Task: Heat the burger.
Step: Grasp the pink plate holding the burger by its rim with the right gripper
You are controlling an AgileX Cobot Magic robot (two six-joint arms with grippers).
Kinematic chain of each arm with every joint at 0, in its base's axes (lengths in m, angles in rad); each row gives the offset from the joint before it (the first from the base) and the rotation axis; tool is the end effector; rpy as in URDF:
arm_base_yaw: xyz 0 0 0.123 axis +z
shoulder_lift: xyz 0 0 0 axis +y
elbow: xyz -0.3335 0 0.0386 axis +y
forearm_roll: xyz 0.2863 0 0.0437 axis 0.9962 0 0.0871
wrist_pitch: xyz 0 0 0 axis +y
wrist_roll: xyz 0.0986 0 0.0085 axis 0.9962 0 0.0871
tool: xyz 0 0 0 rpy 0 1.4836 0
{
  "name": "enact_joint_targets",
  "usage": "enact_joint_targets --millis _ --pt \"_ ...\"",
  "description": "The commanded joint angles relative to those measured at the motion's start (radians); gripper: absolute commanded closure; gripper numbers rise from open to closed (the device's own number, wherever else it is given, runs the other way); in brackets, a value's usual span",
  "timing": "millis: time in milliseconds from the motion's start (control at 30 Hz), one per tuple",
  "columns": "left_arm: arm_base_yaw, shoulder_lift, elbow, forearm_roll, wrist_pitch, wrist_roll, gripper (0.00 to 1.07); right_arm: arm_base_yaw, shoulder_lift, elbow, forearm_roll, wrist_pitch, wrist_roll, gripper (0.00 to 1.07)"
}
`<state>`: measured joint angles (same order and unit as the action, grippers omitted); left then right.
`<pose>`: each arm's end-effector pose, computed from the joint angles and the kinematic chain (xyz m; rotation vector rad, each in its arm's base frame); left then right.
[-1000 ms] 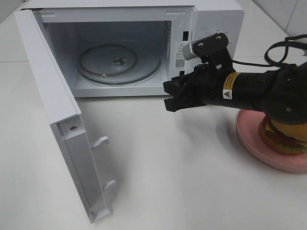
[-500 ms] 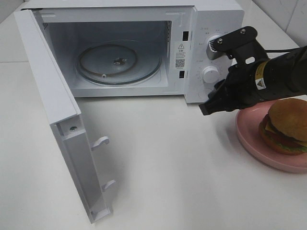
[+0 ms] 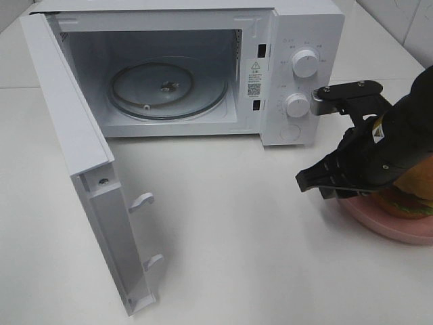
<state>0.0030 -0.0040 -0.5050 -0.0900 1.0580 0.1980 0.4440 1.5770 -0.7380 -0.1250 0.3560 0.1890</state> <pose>-0.0166 -0.0078 0.2940 0.2020 2.0193 0.0192 0.2807 0.1287 0.1841 -0.4821 2.6349 0.1057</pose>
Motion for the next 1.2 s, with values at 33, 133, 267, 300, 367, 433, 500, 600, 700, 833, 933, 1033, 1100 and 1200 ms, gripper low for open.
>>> enact_joint_targets --millis 33,133,267,300,367,433,500,600,700,833,933,1033,1100,1200 --pt "0.001 -0.02 0.0 -0.006 -0.014 -0.005 1.06 0.0 -0.011 -0.024 0.114 0.076 -0.104 0.62" --pt "0.001 -0.02 0.0 -0.006 -0.014 -0.005 1.06 0.0 -0.011 -0.06 0.157 0.15 -0.148 0.46" --pt "0.001 -0.02 0.0 -0.006 -0.014 -0.005 1.06 0.0 -0.011 -0.13 0.155 0.265 -0.151 0.25" --pt "0.001 -0.02 0.0 -0.006 -0.014 -0.005 1.06 0.0 -0.01 -0.149 0.149 0.297 -0.151 0.22" --pt "0.001 -0.02 0.0 -0.006 -0.014 -0.005 1.06 0.0 -0.007 -0.179 0.141 0.345 -0.149 0.2" --pt "0.001 -0.02 0.0 -0.006 -0.014 -0.005 1.06 0.0 -0.004 -0.195 0.134 0.366 -0.149 0.21" --pt "0.001 -0.02 0.0 -0.006 -0.014 -0.005 1.06 0.0 0.022 -0.239 0.115 0.406 -0.141 0.24" --pt "0.001 -0.02 0.0 -0.006 -0.014 -0.005 1.06 0.0 0.06 -0.255 0.087 0.405 -0.14 0.25" --pt "0.001 -0.02 0.0 -0.006 -0.014 -0.005 1.06 0.0 0.076 -0.26 0.081 0.405 -0.137 0.26" --pt "0.001 -0.02 0.0 -0.006 -0.014 -0.005 1.06 0.0 0.162 -0.298 0.034 0.422 -0.127 0.27" --pt "0.001 -0.02 0.0 -0.006 -0.014 -0.005 1.06 0.0 0.212 -0.326 -0.001 0.432 -0.107 0.28" --pt "0.001 -0.02 0.0 -0.006 -0.014 -0.005 1.06 0.0 0.26 -0.345 -0.021 0.432 -0.095 0.29" --pt "0.001 -0.02 0.0 -0.006 -0.014 -0.005 1.06 0.0 0.287 -0.355 -0.029 0.432 -0.093 0.3" --pt "0.001 -0.02 0.0 -0.006 -0.014 -0.005 1.06 0.0 0.329 -0.362 -0.054 0.432 -0.086 0.31"
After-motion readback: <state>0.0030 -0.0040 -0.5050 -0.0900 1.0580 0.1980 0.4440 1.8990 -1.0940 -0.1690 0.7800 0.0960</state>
